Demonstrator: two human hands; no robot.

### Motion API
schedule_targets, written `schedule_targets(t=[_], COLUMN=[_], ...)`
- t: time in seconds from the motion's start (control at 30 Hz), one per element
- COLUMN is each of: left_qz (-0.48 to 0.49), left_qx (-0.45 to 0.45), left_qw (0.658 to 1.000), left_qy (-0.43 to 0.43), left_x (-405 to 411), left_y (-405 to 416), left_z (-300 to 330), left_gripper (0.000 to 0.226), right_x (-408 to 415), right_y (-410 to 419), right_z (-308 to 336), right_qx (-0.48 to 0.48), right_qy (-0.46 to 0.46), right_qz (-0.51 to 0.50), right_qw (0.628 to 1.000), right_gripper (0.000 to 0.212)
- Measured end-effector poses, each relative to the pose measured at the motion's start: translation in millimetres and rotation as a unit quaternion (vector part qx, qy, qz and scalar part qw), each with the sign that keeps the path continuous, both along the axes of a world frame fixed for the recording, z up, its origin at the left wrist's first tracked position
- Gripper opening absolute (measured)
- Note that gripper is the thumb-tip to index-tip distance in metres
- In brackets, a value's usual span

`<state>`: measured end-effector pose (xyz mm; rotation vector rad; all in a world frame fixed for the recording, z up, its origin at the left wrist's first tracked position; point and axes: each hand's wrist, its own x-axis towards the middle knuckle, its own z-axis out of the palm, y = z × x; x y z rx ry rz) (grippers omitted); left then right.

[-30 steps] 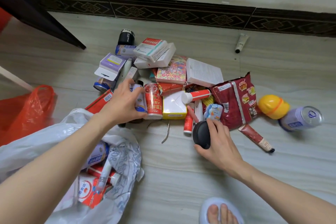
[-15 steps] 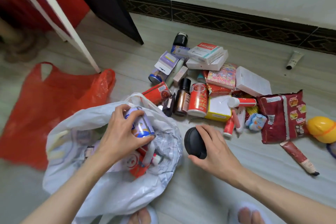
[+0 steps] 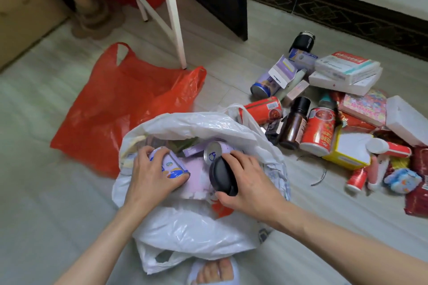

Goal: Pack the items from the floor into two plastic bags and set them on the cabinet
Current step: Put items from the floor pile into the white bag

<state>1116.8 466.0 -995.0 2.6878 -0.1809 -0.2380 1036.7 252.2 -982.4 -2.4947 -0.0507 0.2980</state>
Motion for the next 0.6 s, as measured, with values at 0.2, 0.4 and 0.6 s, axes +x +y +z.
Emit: schedule_targets(t=[0.2, 0.4, 0.6], left_qz=[0.057, 0.078, -0.012], left_qx=[0.006, 0.026, 0.037], left_qw=[0.998, 0.996, 0.999], left_qy=[-0.001, 0.038, 0.032], left_x=[24.9, -4.2, -40.1], left_y=[-15.8, -26.8, -18.4], left_z=[-9.3, -22.5, -18.3], left_gripper=[0.070, 0.059, 0.063], right_x=[-5.7, -6.5, -9.9], right_y=[9.7, 4.3, -11.6], right_z=[-7.0, -25.1, -23.5], right_qx=[-0.038, -0.087, -0.097], right_qy=[0.001, 0.018, -0.002], right_qz=[0.085, 0.102, 0.114], right_qw=[0.996, 0.991, 0.989], right_gripper=[0.075, 0.053, 0.048])
